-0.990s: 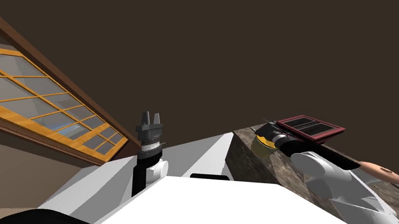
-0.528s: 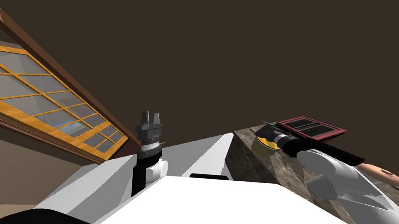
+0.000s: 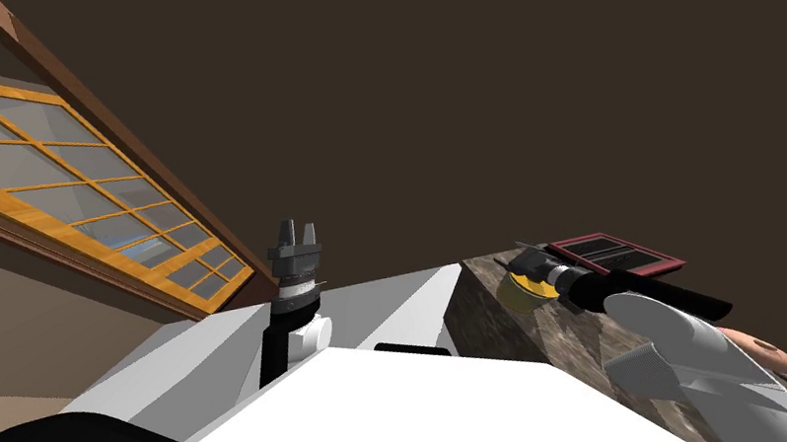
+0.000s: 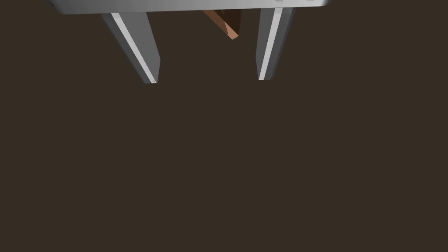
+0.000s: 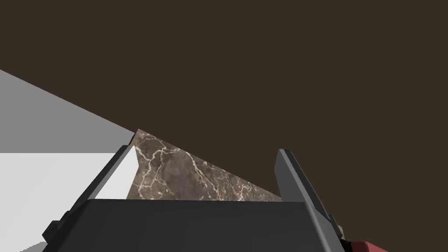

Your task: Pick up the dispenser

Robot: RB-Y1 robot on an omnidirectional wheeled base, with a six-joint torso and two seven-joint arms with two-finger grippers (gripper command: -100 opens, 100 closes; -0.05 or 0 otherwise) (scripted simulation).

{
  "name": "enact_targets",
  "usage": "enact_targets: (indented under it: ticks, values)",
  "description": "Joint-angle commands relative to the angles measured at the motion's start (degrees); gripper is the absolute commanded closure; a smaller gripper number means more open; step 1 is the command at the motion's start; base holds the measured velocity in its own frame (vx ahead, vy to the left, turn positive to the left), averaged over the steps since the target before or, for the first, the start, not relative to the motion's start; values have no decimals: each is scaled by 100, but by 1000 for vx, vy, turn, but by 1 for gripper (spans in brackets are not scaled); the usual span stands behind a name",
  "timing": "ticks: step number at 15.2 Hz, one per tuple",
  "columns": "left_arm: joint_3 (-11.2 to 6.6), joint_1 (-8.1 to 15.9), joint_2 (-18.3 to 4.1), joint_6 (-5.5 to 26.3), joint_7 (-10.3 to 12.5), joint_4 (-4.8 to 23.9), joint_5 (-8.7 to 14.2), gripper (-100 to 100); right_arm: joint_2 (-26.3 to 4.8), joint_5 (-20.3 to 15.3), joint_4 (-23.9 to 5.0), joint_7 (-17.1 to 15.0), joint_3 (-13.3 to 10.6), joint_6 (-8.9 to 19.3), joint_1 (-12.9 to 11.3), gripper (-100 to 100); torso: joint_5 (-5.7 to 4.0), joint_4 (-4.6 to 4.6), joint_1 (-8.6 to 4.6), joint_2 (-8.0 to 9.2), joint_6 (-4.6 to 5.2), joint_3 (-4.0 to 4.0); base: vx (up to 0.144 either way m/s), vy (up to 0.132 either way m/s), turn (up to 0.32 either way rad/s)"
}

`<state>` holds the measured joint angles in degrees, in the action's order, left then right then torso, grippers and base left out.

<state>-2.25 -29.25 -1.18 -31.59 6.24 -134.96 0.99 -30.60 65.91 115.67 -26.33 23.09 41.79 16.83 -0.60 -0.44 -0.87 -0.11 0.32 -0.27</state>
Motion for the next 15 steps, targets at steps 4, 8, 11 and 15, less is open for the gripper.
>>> enact_targets:
  ticks: [4, 8, 11, 15]
  values:
    - [0, 0, 0, 0, 0, 0, 0, 0, -91, 385, -130, -163, 131, 491, -58, -100, -10, -7, -12, 1, 5, -3, -4, -13, 11]
    - [0, 0, 0, 0, 0, 0, 0, 0, -219, 900, -292, -380, 331, 983, -130, -100, -26, -18, -27, 5, 14, -7, -4, -17, 7]
    - [0, 0, 0, 0, 0, 0, 0, 0, -278, 1142, -371, -481, 424, 1326, -159, -100, -30, -19, -42, 7, 18, -6, -5, -29, 12]
    - [0, 0, 0, 0, 0, 0, 0, 0, -383, 1581, -526, -668, 597, 1755, -206, -100, -41, -26, -56, 11, 28, -8, -5, -25, 5]
